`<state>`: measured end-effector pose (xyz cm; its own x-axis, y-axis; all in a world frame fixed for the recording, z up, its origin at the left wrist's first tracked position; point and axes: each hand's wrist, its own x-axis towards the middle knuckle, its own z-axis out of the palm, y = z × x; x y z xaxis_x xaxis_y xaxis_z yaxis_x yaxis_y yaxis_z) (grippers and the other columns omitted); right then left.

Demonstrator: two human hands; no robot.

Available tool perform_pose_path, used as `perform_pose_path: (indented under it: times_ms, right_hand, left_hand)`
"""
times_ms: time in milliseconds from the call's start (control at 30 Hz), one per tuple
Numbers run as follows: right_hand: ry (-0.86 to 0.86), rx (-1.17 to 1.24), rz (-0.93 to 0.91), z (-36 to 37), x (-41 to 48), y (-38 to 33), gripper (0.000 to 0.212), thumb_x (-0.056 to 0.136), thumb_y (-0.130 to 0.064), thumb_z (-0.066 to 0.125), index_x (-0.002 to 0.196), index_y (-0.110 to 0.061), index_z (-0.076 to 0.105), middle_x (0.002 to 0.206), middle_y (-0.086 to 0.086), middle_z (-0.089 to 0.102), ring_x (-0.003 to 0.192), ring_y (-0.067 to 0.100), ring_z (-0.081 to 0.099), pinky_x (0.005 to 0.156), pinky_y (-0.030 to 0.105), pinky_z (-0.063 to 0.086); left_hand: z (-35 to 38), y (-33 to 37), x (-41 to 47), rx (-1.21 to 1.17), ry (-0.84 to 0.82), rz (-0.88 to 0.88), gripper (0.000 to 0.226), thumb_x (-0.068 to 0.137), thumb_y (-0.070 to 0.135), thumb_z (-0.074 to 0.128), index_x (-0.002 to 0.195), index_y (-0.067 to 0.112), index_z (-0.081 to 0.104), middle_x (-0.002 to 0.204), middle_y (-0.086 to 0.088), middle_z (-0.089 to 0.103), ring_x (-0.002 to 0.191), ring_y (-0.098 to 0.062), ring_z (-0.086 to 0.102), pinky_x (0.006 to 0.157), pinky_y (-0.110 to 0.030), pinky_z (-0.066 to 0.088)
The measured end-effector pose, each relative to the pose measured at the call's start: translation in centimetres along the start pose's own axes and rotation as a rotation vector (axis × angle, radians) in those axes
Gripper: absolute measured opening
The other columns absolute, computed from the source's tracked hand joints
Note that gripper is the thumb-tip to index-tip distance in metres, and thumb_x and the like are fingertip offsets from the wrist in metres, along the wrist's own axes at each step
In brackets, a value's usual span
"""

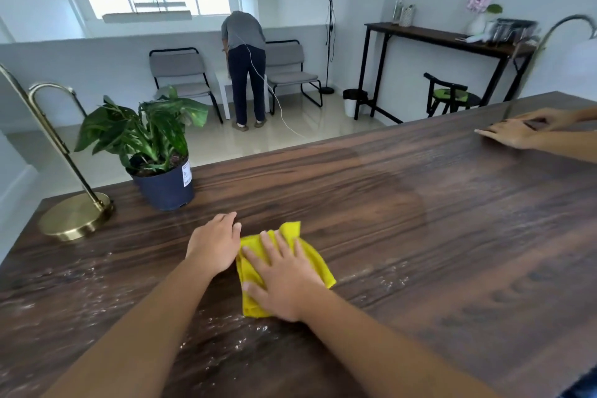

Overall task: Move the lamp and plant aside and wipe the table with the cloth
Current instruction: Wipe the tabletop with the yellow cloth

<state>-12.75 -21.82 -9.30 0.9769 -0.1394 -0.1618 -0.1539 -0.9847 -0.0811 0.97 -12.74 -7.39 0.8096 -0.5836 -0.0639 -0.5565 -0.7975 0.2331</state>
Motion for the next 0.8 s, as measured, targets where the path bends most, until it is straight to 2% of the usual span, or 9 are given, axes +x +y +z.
perform_pose_path:
  times_ms: [133,200,267,400,500,567,667,733,800]
  right_hand:
    - [0.019,-0.027,-0.137,-0.3,-0.6,4.6,0.059,0.099,-0.045,0.015,0.152,-0.023,0.003,0.162,0.003,0.000,0.149,0.021,-0.005,0.120,0.042,0.000]
    - [0.018,-0.083,-0.019,-0.7,-1.0,9.7,0.061,0.099,-0.047,0.006,0.152,-0.017,0.005,0.162,0.007,0.005,0.149,0.023,-0.002,0.121,0.040,0.002]
    - [0.041,-0.100,0.161,-1.1,-2.6,15.4,0.085,0.085,-0.061,-0.017,0.152,-0.015,0.007,0.162,0.008,0.004,0.149,0.025,0.000,0.121,0.043,0.004]
    - [0.077,0.093,0.503,-0.3,-7.2,21.4,0.060,0.099,-0.046,0.018,0.152,-0.020,0.004,0.162,0.003,-0.002,0.149,0.022,0.000,0.119,0.048,0.009]
    - [0.104,0.085,0.560,0.2,-7.8,18.0,0.064,0.099,-0.047,0.019,0.152,-0.016,0.002,0.162,0.007,-0.002,0.149,0.026,0.000,0.119,0.048,0.006]
    - [0.083,0.009,0.411,0.9,-7.8,13.3,0.065,0.099,-0.047,0.015,0.152,-0.014,-0.002,0.162,0.009,-0.004,0.149,0.028,-0.003,0.119,0.048,0.003]
    - [0.080,-0.020,0.023,2.3,-9.4,4.4,0.066,0.096,-0.049,0.009,0.151,-0.013,-0.004,0.161,0.010,-0.003,0.149,0.028,-0.006,0.120,0.048,-0.001]
    - [0.061,0.004,-0.190,2.6,-11.5,1.0,0.072,0.089,-0.052,0.003,0.152,-0.017,0.002,0.162,0.007,0.000,0.149,0.024,-0.005,0.119,0.046,-0.002]
    - [0.059,-0.025,-0.365,2.0,-12.9,1.8,0.067,0.091,-0.049,0.013,0.150,-0.019,0.019,0.161,0.003,0.016,0.149,0.019,0.010,0.119,0.042,0.004]
  left_hand:
    - [0.2,1.2,-2.4,-0.061,0.033,-0.003,0.051,0.102,0.031,0.025,0.149,0.013,0.024,0.158,-0.002,0.027,0.144,-0.020,0.029,0.114,-0.035,0.028]
    - [0.2,1.9,-3.6,-0.052,0.029,0.011,0.051,0.102,0.032,0.024,0.150,0.014,0.022,0.158,-0.002,0.025,0.145,-0.018,0.027,0.115,-0.033,0.026]
    - [0.2,2.5,-4.7,-0.046,0.038,0.014,0.051,0.102,0.032,0.025,0.149,0.015,0.024,0.158,-0.001,0.026,0.144,-0.018,0.028,0.115,-0.033,0.026]
    - [0.8,4.1,-7.4,-0.019,0.054,-0.008,0.050,0.101,0.032,0.027,0.148,0.014,0.028,0.156,-0.001,0.029,0.142,-0.019,0.031,0.114,-0.034,0.028]
    - [1.5,5.4,-9.2,-0.007,0.062,-0.023,0.049,0.101,0.032,0.027,0.147,0.013,0.029,0.156,-0.002,0.031,0.142,-0.019,0.031,0.115,-0.034,0.027]
    - [1.9,6.2,-10.2,-0.005,0.060,-0.023,0.049,0.102,0.032,0.027,0.147,0.013,0.030,0.155,-0.002,0.031,0.142,-0.018,0.032,0.115,-0.034,0.027]
    - [2.1,7.1,-11.3,-0.022,0.053,-0.043,0.048,0.102,0.031,0.026,0.146,0.013,0.031,0.155,-0.002,0.032,0.142,-0.018,0.031,0.116,-0.033,0.026]
    - [2.0,7.5,-11.9,-0.022,0.091,-0.071,0.047,0.102,0.030,0.027,0.145,0.013,0.033,0.154,-0.002,0.033,0.142,-0.018,0.033,0.114,-0.033,0.027]
    - [1.7,7.6,-12.2,-0.017,0.137,-0.096,0.046,0.102,0.029,0.027,0.144,0.013,0.036,0.153,-0.002,0.037,0.140,-0.019,0.035,0.113,-0.035,0.029]
